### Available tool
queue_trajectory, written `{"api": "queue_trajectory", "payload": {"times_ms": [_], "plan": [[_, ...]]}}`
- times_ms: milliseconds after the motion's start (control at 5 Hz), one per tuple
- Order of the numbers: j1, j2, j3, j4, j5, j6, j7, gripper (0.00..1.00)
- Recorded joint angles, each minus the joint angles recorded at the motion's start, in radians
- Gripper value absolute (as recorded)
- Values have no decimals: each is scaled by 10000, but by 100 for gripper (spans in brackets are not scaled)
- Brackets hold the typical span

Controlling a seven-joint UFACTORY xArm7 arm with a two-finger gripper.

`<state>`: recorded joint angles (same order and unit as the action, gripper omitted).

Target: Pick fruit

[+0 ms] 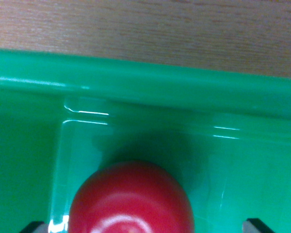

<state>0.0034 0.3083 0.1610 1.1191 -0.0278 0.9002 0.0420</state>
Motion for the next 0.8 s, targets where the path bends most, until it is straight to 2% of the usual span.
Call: {"api": "queue_trajectory", "payload": {"times_ms": [200, 400, 600, 800], "plan": [[0, 0, 0, 0, 0, 0, 0, 0], [35, 131, 24, -153, -37, -268, -8, 0], [35, 131, 24, -153, -37, -268, -8, 0], [64, 240, 44, -279, -67, -490, -14, 0]]}}
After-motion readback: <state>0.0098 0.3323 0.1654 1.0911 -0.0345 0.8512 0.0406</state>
